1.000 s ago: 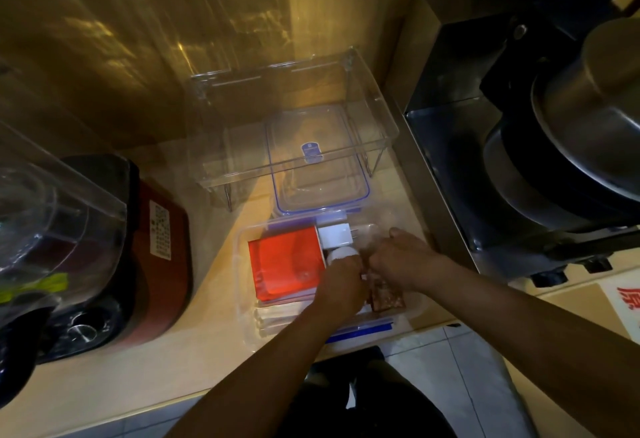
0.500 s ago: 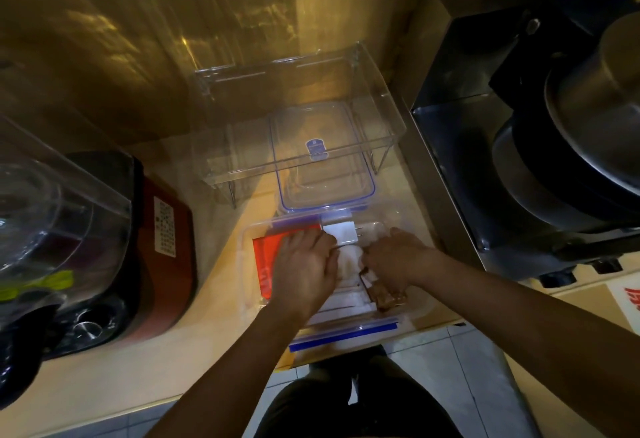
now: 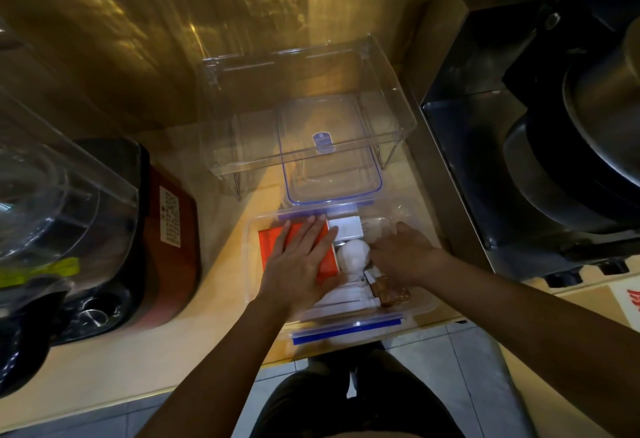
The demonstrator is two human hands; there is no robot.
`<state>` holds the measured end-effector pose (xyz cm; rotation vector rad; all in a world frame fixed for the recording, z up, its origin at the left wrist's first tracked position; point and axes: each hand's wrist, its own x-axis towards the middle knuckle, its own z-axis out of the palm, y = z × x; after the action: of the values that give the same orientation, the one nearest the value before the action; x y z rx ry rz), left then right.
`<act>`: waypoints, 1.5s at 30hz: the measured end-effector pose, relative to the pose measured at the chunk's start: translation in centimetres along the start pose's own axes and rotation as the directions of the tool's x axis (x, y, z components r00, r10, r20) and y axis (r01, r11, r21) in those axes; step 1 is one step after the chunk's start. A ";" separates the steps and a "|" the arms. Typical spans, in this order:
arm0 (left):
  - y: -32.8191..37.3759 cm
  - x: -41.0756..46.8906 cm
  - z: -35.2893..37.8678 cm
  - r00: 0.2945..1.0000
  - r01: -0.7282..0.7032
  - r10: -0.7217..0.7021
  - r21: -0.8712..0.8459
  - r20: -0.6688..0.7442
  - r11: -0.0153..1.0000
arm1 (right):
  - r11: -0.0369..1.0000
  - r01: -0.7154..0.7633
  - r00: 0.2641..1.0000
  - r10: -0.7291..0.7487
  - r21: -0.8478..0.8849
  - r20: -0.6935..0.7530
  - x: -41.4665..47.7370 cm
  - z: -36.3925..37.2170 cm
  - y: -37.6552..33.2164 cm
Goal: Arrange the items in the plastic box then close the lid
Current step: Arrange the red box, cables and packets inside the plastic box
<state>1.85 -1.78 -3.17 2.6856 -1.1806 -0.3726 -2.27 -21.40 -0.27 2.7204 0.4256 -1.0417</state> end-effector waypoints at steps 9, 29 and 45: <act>-0.9 0.2 0.2 0.997 -0.057 0.055 0.042 0.052 0.997 | 1.000 0.004 1.000 -0.004 -0.006 0.003 0.2 0.1 0.1; -0.9 0.3 0.2 0.995 -0.069 0.062 0.092 0.076 0.993 | 0.980 -0.007 0.924 0.082 0.198 -0.374 1.2 0.8 -0.9; -0.8 0.3 -0.4 0.992 -0.064 0.058 0.044 0.111 0.997 | 0.965 0.025 0.863 0.111 0.261 -0.493 0.7 0.9 -1.3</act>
<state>2.71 -1.41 -3.04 2.6925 -1.3148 -0.4938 -2.74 -20.29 -1.54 3.2150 0.3148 -0.3684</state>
